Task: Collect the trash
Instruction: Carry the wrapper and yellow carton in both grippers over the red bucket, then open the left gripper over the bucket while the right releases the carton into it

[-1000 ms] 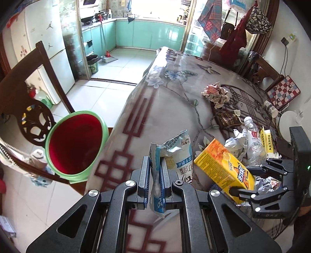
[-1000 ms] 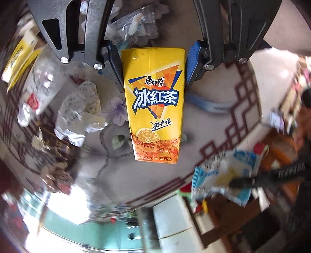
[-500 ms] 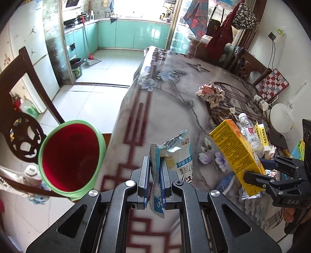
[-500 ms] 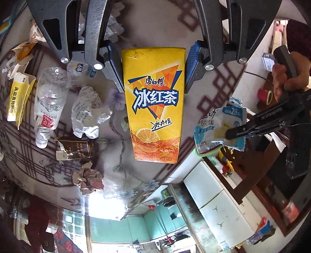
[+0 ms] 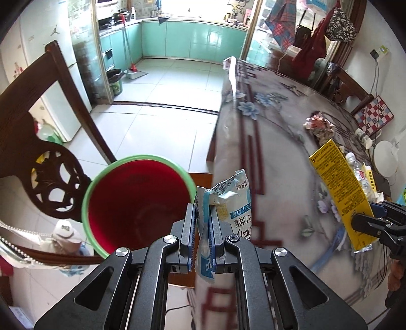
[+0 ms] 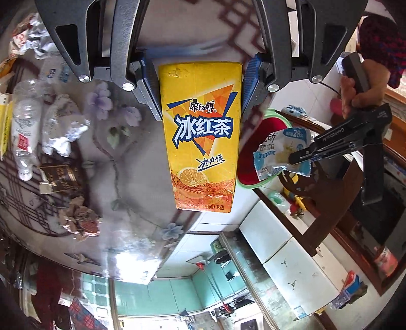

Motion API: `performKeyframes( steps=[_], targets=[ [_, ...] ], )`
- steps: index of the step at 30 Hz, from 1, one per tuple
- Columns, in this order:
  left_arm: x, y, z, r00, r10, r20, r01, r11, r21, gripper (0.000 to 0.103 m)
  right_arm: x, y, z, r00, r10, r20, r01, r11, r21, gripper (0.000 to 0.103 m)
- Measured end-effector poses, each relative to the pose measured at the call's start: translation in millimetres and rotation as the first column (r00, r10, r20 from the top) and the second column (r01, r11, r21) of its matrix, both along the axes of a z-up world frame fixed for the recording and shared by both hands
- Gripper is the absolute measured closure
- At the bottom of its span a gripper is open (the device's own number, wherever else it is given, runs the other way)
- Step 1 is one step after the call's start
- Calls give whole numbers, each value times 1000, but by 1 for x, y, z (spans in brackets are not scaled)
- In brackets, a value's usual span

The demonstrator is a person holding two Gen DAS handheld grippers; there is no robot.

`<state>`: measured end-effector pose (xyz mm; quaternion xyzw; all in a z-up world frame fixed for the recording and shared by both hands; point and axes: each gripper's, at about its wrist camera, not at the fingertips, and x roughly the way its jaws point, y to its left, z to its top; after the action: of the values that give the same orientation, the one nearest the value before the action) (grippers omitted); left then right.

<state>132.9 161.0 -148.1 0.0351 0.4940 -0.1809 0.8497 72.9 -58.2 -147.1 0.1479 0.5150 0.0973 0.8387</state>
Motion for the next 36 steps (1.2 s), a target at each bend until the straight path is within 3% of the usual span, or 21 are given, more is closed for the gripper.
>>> performKeyframes(
  steps=[11,19,36],
  targets=[
    [32,71,-27,989,146,-16,-143,985,95,94,72,92,-36,992,119,-52,-112,987,119,48],
    [42,85,-36,988,155,-24,-151,982,118,95,108,140,-54,979,189,-76,-183,980,79,48],
    [51,86,-35,988,157,-6,-155,980,128,95,112,145,-62,980,187,-72,-186,982,23,47]
  ],
)
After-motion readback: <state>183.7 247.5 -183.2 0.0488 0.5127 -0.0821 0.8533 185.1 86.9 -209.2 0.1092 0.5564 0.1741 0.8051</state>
